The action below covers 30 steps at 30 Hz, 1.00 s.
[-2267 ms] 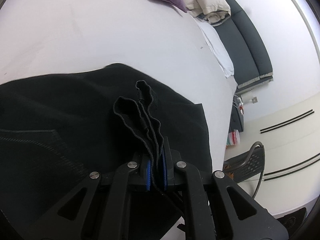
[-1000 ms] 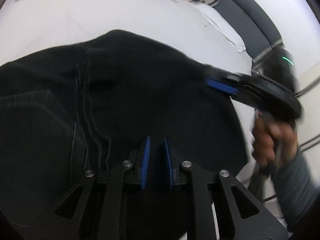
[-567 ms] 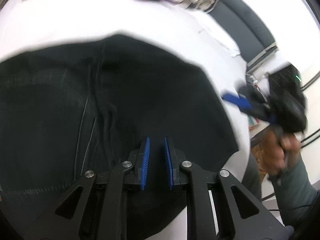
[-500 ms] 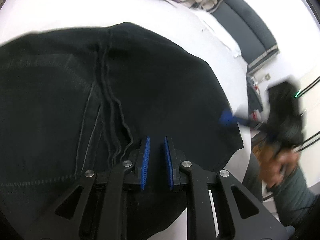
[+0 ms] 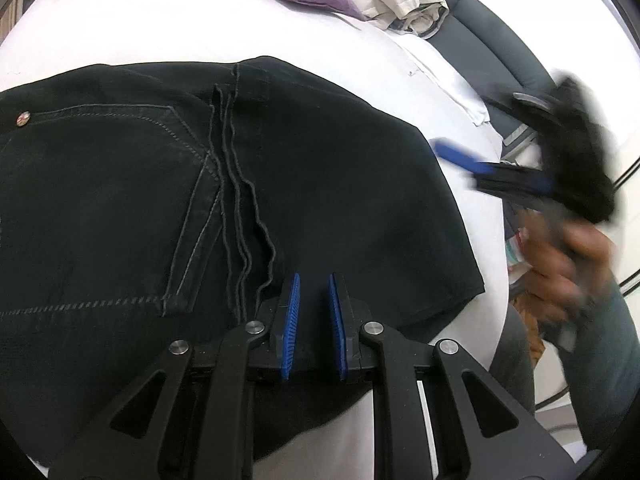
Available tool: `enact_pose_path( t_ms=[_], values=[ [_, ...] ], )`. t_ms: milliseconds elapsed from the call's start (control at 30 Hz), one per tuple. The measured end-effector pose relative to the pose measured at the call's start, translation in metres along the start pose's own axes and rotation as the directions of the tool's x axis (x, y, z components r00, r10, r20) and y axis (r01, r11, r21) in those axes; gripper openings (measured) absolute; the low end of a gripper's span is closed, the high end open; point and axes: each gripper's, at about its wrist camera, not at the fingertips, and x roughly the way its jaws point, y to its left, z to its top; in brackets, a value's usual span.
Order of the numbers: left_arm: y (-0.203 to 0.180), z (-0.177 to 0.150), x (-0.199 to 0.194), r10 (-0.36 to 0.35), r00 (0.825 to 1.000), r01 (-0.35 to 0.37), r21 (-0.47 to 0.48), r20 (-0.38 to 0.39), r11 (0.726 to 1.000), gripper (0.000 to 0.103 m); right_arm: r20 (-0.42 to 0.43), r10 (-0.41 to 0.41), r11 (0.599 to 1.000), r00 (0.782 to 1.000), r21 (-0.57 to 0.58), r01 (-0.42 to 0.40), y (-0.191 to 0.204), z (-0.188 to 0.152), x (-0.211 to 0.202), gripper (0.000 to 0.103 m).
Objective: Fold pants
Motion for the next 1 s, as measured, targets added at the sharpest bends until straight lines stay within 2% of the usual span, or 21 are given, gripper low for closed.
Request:
enact_pose_path(
  t_ms=[33,67,133,200,267,300,333,367,400,433,467,533,567,600,633,700,767,867,933,967,1000],
  values=[
    [0.0,-0.002,-0.004,-0.01,1.0,0.01,-0.01,0.001,1.0,0.015,-0.084,-0.139,0.988,0.987,0.057,0.144,-0.023,0.005,0.03,0.101],
    [0.001,0.0,-0.007,-0.012,1.0,0.012,-0.019,0.005,1.0,0.015,-0.136,-0.196,0.976,0.971,0.072,0.207,-0.031,0.003,0.044,0.095],
    [0.003,-0.003,-0.029,0.025,0.999,-0.024,-0.04,0.029,0.999,0.015,-0.082,-0.224,0.973,0.971,0.034,0.227,-0.009,0.005,0.043,0.097],
    [0.008,-0.011,-0.064,0.047,0.993,-0.039,-0.078,0.108,0.996,0.015,-0.064,-0.102,0.994,0.993,0.019,0.103,0.015,-0.001,0.031,0.096],
    [0.018,-0.02,-0.091,0.061,0.983,-0.041,-0.119,0.172,0.992,0.019,-0.009,-0.011,1.0,1.0,-0.011,0.011,0.037,-0.012,0.016,0.096],
    [0.03,-0.028,-0.113,0.087,0.971,-0.05,-0.169,0.222,0.984,0.03,0.016,0.037,0.999,0.999,-0.029,-0.036,0.046,-0.02,0.011,0.096],
    [0.037,-0.033,-0.124,0.098,0.964,-0.049,-0.2,0.247,0.978,0.059,0.025,0.071,0.997,0.997,-0.026,-0.071,0.05,-0.027,0.007,0.096],
    [0.05,-0.042,-0.141,0.118,0.949,-0.042,-0.255,0.294,0.966,0.072,0.027,0.096,0.995,0.995,-0.015,-0.096,0.055,-0.031,0.01,0.096],
    [0.067,-0.058,-0.165,0.166,0.914,-0.035,-0.335,0.37,0.942,0.086,0.026,0.11,0.994,0.994,-0.009,-0.109,0.055,-0.034,0.011,0.096],
    [0.081,-0.069,-0.18,0.203,0.89,-0.031,-0.39,0.408,0.92,0.088,0.024,0.123,0.992,0.992,-0.001,-0.123,0.055,-0.039,0.013,0.096],
    [0.09,-0.075,-0.19,0.222,0.879,-0.026,-0.422,0.421,0.906,0.088,0.022,0.118,0.993,0.993,0.01,-0.118,0.053,-0.042,0.016,0.096],
    [0.119,-0.097,-0.207,0.26,0.855,0.018,-0.526,0.449,0.85,0.088,0.021,0.118,0.992,0.993,0.048,-0.119,0.047,-0.042,0.023,0.095],
    [0.125,-0.101,-0.212,0.269,0.849,0.034,-0.554,0.456,0.832,0.088,0.025,0.127,0.99,0.992,0.065,-0.128,0.047,-0.042,0.026,0.094],
    [0.137,-0.109,-0.213,0.272,0.844,0.071,-0.599,0.463,0.797,0.088,0.031,0.134,0.988,0.991,0.072,-0.136,0.047,-0.044,0.026,0.094],
    [0.148,-0.114,-0.21,0.255,0.849,0.113,-0.629,0.464,0.769,0.088,0.033,0.136,0.988,0.99,0.071,-0.138,0.049,-0.041,0.034,0.094],
    [0.16,-0.116,-0.199,0.222,0.867,0.149,-0.656,0.447,0.74,0.088,0.03,0.131,0.99,0.991,0.053,-0.133,0.057,-0.045,0.027,0.093],
    [0.165,-0.114,-0.187,0.189,0.875,0.17,-0.648,0.446,0.742,0.088,0.021,0.131,0.99,0.991,0.038,-0.132,0.064,-0.047,0.02,0.09],
    [0.184,-0.118,-0.177,0.167,0.876,0.202,-0.66,0.451,0.723,0.088,0.02,0.13,0.991,0.991,0.027,-0.131,0.073,-0.051,0.011,0.088],
    [0.197,-0.122,-0.166,0.138,0.875,0.252,-0.679,0.464,0.689,0.088,0.021,0.139,0.99,0.99,0.027,-0.139,0.073,-0.053,0.006,0.086],
    [0.204,-0.125,-0.161,0.124,0.874,0.279,-0.694,0.47,0.664,0.088,0.021,0.144,0.989,0.989,0.029,-0.145,0.074,-0.053,0.005,0.085],
    [0.209,-0.127,-0.157,0.112,0.872,0.298,-0.697,0.477,0.652,0.087,0.022,0.147,0.989,0.989,0.033,-0.148,0.074,-0.054,0.005,0.085]
  ],
)
